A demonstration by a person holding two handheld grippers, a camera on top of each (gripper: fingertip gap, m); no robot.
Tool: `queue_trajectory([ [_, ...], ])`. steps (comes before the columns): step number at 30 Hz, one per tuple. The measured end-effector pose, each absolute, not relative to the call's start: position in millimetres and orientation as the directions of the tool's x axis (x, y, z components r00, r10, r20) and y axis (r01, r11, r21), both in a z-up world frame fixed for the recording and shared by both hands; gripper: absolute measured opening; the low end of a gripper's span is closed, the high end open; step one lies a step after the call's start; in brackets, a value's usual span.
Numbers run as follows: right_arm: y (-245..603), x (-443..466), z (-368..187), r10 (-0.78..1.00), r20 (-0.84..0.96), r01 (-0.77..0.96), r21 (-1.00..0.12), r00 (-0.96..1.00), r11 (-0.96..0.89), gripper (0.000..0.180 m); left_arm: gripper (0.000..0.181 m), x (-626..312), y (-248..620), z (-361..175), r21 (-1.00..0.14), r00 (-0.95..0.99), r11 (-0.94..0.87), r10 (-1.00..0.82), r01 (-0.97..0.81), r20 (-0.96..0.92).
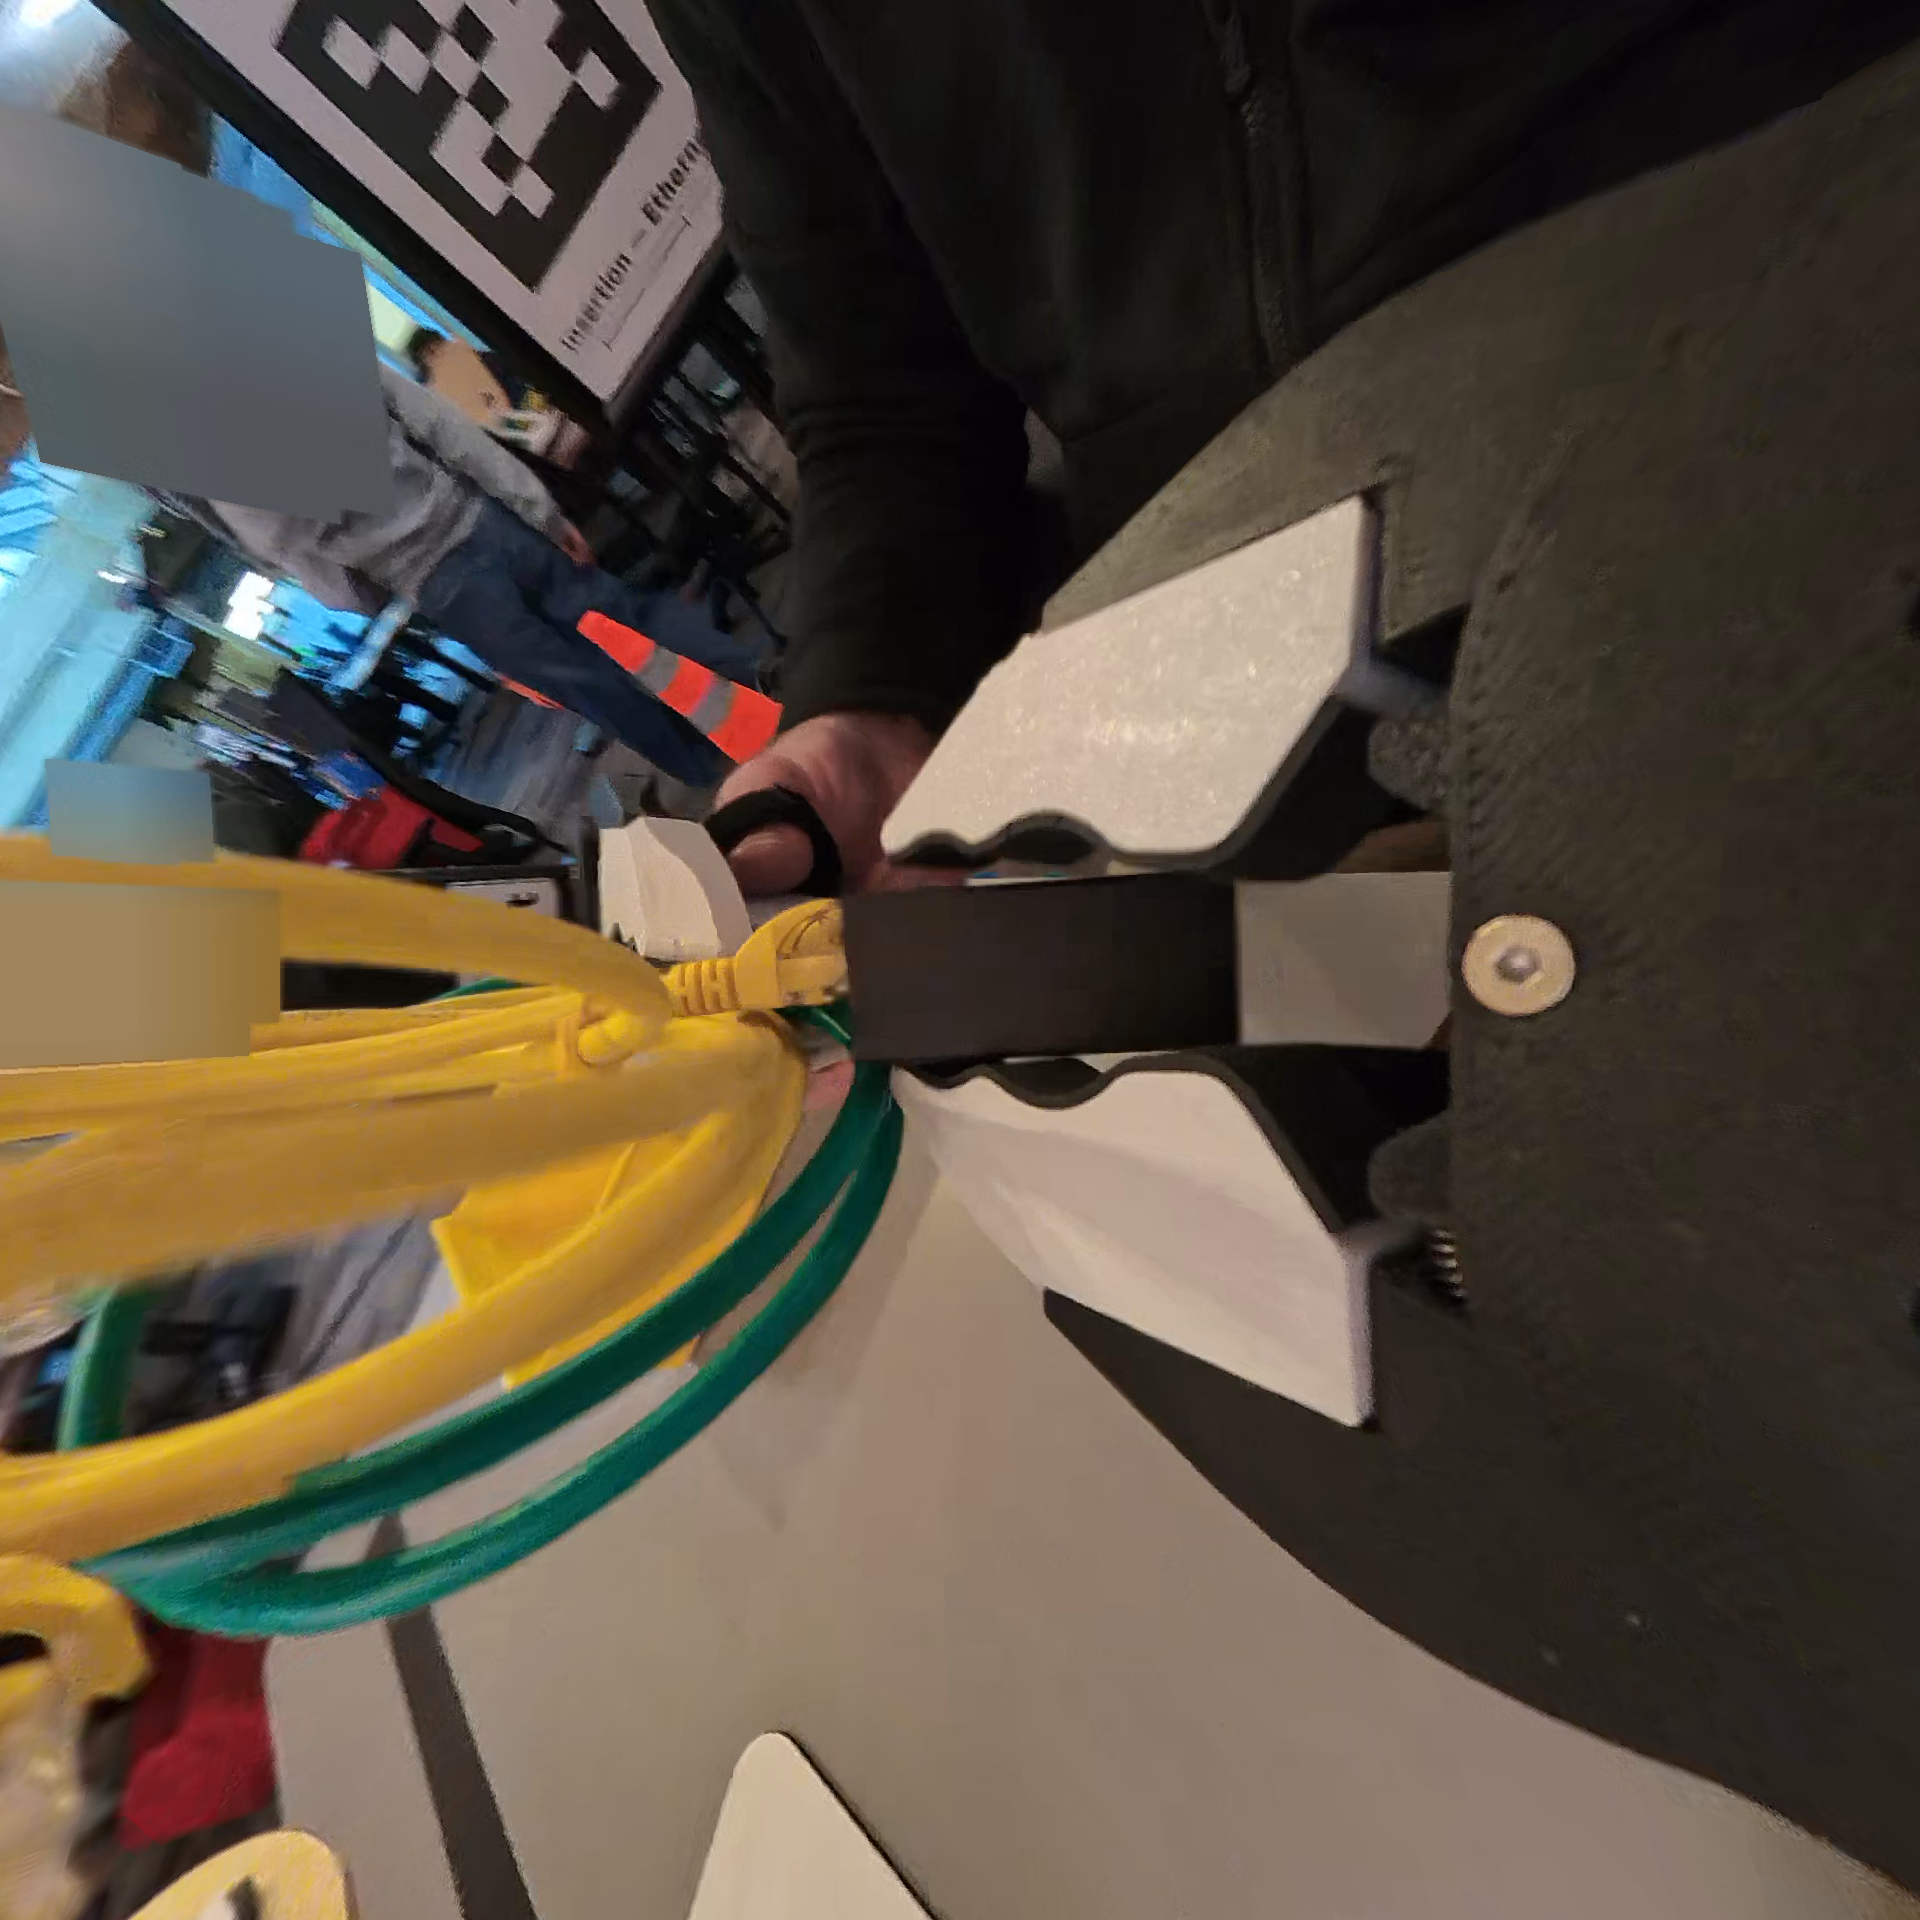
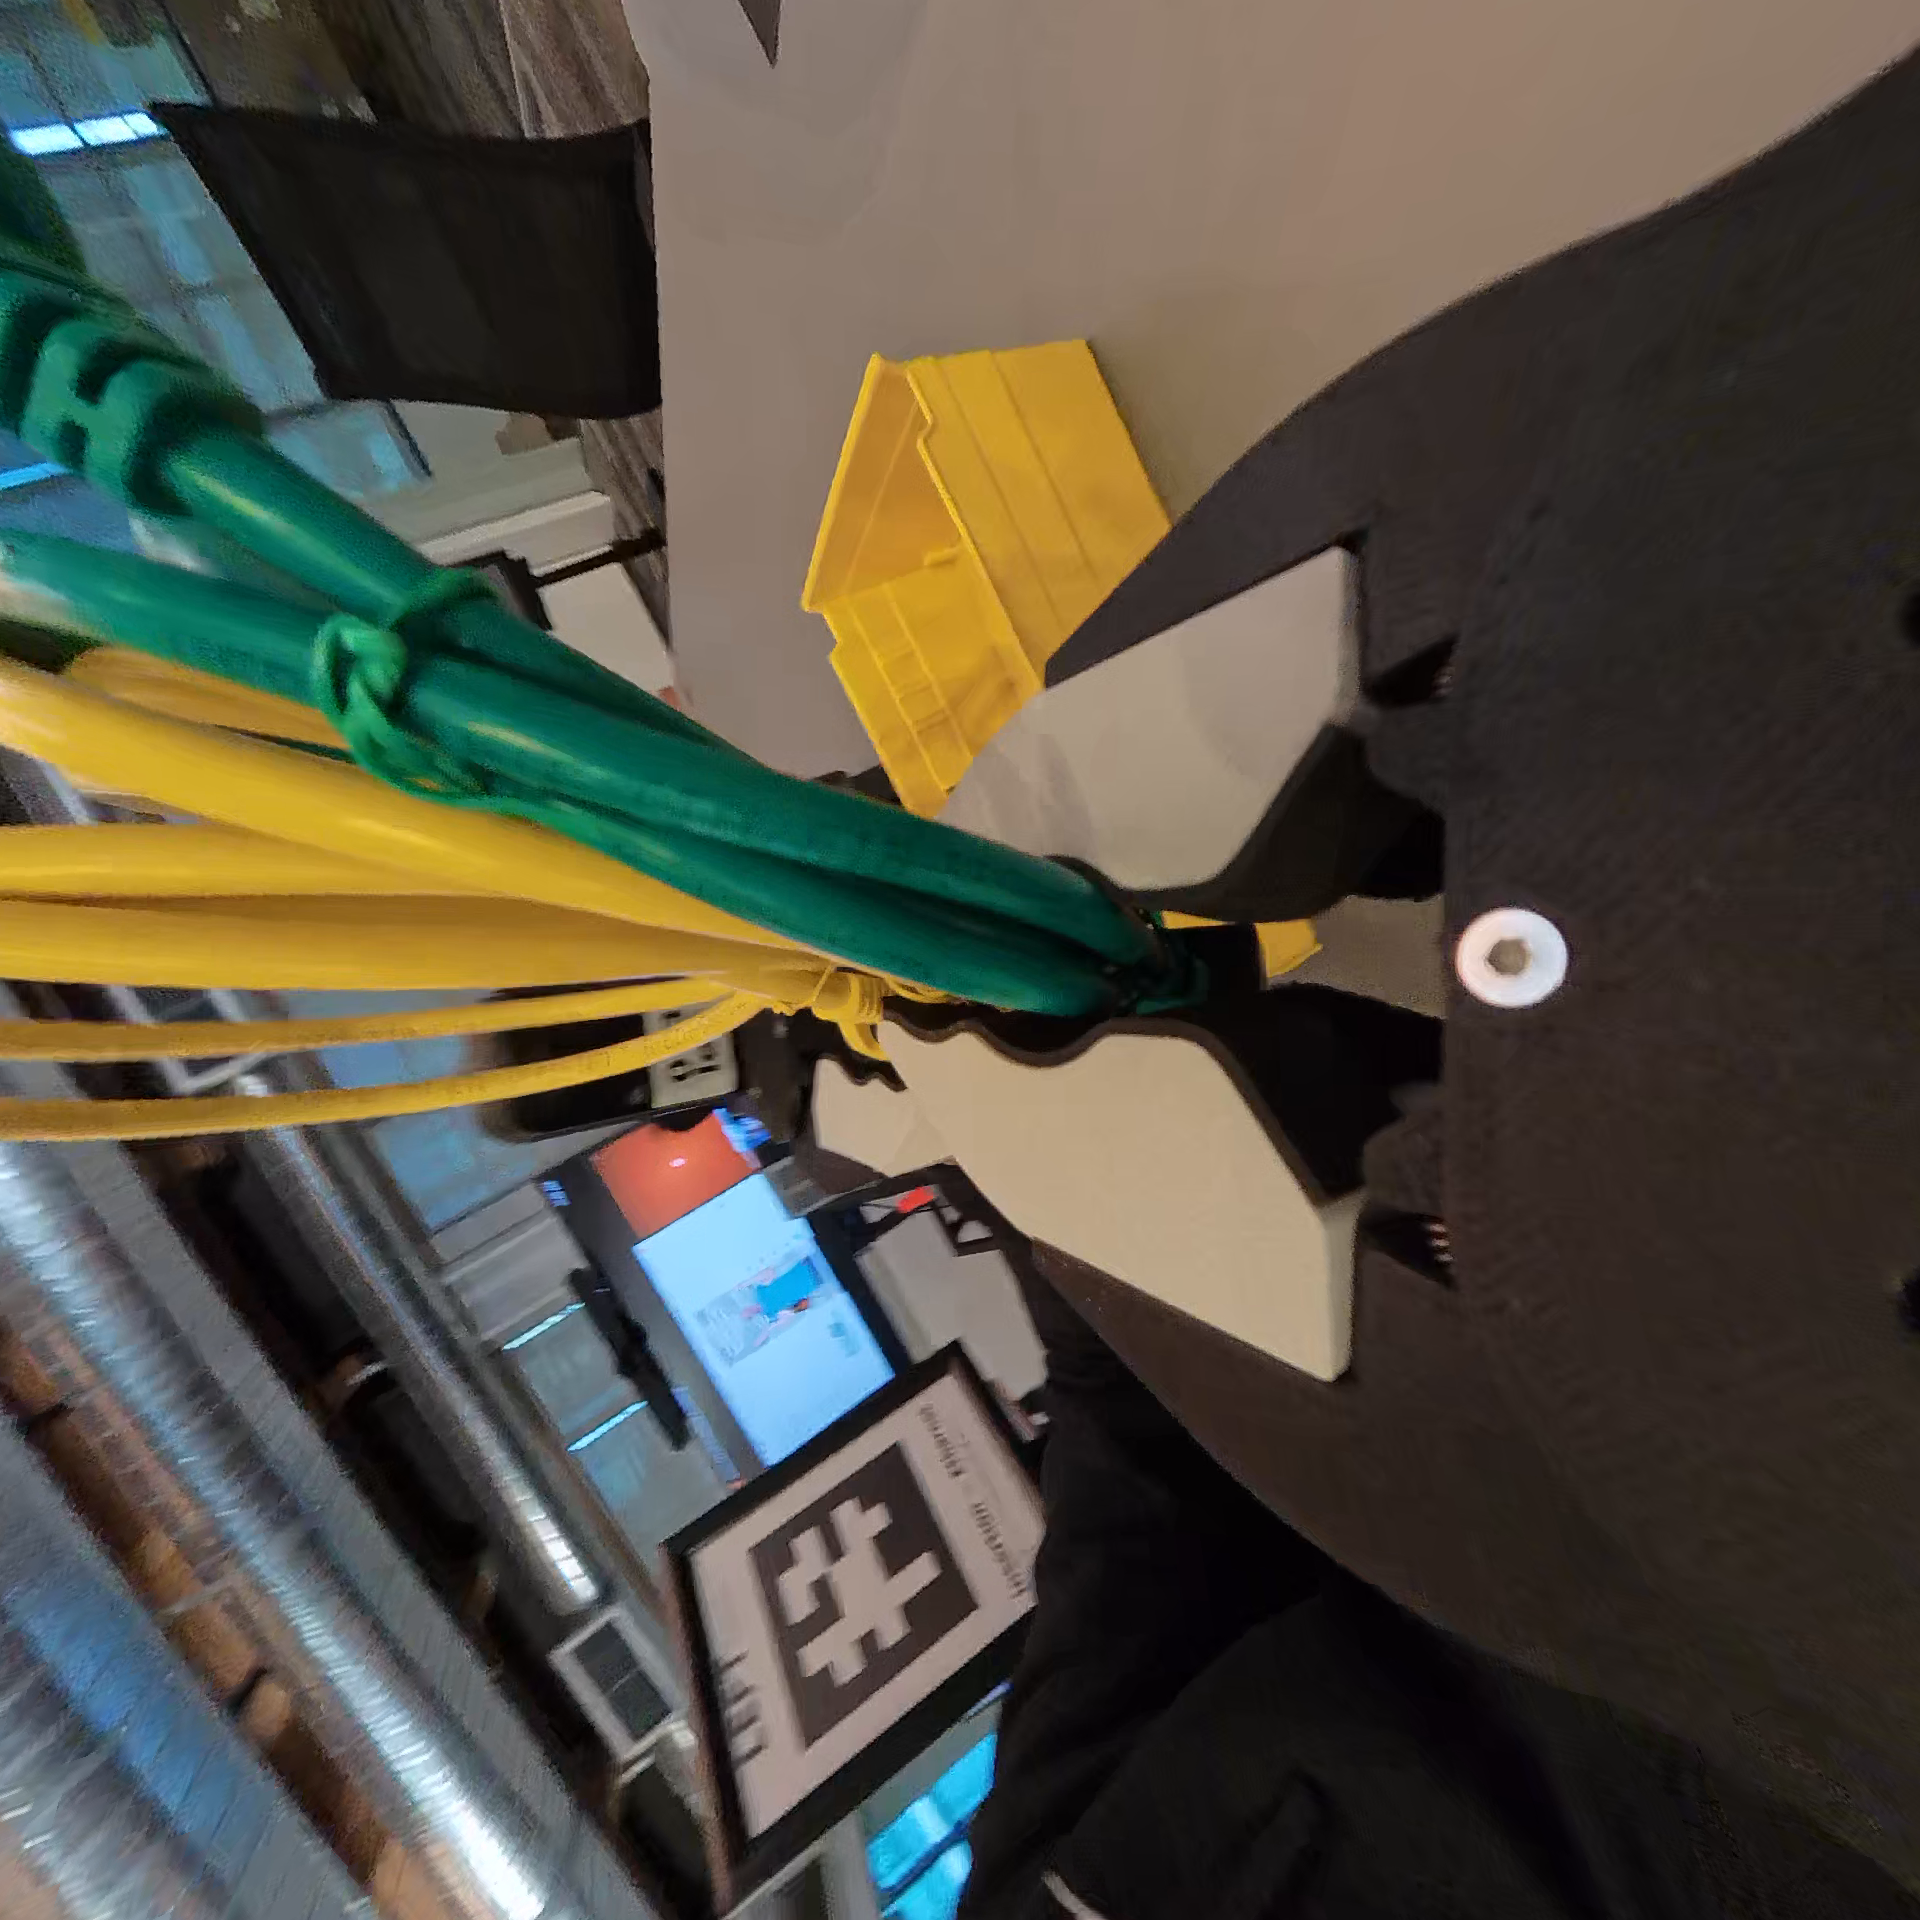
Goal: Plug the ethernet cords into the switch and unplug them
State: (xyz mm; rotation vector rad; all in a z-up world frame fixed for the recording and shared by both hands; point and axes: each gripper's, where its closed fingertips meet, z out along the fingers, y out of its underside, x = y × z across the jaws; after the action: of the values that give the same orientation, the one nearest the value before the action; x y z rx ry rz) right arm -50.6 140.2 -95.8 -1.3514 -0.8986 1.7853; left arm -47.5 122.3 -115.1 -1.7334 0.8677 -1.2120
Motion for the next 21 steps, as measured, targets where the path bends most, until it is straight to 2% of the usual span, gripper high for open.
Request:
queue_trajectory([
  [1, 143.2, -48.8, -92.1, 0.846, -0.495, -0.167, -0.834, -0.199, -0.527, 0.012, 0.044, -47.9, 126.1, -115.0, -0.903, 0.3, -0.427, -0.867, -0.037, 0.398],
  [3, 151.7, -43.4, -86.6, 0.834, -0.519, -0.237, -0.8, -0.187, -0.551, 0.012, 0.07, -45.3, 128.5, -119.9, -0.887, 0.282, -0.462, -0.85, 0.004, 0.444],
  [5, 159.4, -38.1, -84.4, 0.83, -0.534, -0.277, -0.783, -0.162, -0.558, 0.012, 0.074, -38.5, 128.6, -120.8, -0.891, 0.273, -0.451, -0.853, 0.039, 0.444],
  [7, 159.7, -36.7, -83.3, 0.82, -0.546, -0.289, -0.768, -0.173, -0.572, 0.013, 0.066, -33.1, 135.0, -123.5, -0.903, 0.321, -0.428, -0.85, 0.039, 0.417],
  [9, 159.8, -38.7, -84.3, 0.817, -0.554, -0.303, -0.76, -0.162, -0.575, 0.012, 0.036, -27.9, 132.3, -121.1, -0.897, 0.285, -0.437, -0.854, 0.065, 0.436],
  [10, 161.4, -38.8, -85.3, 0.809, -0.565, -0.313, -0.749, -0.159, -0.584, 0.013, 0.032, -27.8, 132.9, -121.5, -0.885, 0.282, -0.459, -0.841, 0.083, 0.462],
  [15, 163.0, -41.6, -92.5, 0.803, -0.572, -0.3, -0.746, -0.168, -0.594, 0.016, 0.03, -32.1, 133.0, -116.9, -0.787, 0.191, -0.585, -0.765, 0.195, 0.615],
  [18, 163.7, -39.3, -96.8, 0.794, -0.581, -0.258, -0.751, -0.177, -0.607, 0.027, 0.029, -34.1, 137.5, -120.4, -0.757, 0.185, -0.611, -0.736, 0.232, 0.651],
  [21, 164.2, -39.4, -108.0, 0.785, -0.599, -0.203, -0.758, -0.161, -0.62, 0.031, 0.03, -40.1, 142.7, -119.0, -0.738, 0.188, -0.614, -0.718, 0.281, 0.67],
])
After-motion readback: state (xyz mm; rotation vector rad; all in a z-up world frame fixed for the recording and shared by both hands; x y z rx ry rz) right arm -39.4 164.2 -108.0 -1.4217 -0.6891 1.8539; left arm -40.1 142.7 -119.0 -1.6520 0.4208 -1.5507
